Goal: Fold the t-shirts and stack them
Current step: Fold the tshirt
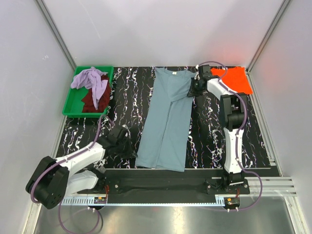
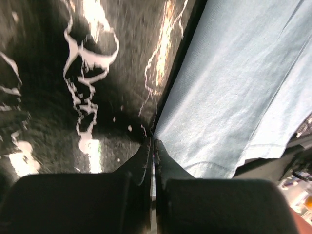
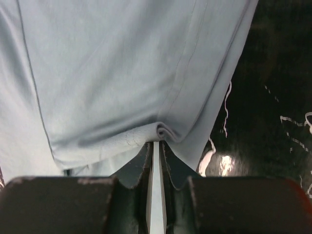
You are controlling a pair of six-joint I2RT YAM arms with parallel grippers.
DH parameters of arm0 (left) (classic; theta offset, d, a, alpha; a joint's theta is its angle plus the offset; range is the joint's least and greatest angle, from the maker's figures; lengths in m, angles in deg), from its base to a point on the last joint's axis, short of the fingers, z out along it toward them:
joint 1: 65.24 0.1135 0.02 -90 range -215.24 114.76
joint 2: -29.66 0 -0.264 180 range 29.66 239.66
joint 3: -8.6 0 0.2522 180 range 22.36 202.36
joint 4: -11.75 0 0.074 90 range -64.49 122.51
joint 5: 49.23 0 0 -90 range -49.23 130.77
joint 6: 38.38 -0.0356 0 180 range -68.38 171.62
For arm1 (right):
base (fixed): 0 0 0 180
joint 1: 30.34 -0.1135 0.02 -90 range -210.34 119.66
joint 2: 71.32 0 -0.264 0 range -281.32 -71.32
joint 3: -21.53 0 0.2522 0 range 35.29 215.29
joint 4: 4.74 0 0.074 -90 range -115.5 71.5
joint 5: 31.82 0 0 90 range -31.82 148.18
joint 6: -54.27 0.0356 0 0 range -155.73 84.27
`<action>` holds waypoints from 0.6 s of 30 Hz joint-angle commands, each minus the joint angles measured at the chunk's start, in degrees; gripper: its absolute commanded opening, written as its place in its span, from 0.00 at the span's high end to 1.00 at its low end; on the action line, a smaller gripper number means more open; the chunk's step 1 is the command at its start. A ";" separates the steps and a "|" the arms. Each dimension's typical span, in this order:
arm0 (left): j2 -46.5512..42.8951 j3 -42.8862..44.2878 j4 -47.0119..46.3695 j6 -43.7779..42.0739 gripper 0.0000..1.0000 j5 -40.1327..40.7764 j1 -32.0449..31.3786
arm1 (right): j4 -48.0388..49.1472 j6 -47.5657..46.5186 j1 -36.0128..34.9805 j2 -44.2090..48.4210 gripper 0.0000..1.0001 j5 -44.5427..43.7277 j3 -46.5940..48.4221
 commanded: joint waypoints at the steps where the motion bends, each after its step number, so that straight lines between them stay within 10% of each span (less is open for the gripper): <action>1: -2.21 -2.10 0.15 4.81 0.93 -3.21 -0.84 | -2.09 -1.56 0.16 -2.25 0.84 -1.04 4.40; 6: -5.81 0.87 5.56 3.95 0.48 1.84 -1.81 | -4.28 0.01 0.07 5.42 0.80 3.16 1.54; 18: -3.80 2.20 8.84 -0.63 0.40 9.17 -3.39 | -2.97 3.36 0.07 15.08 0.75 5.03 -8.77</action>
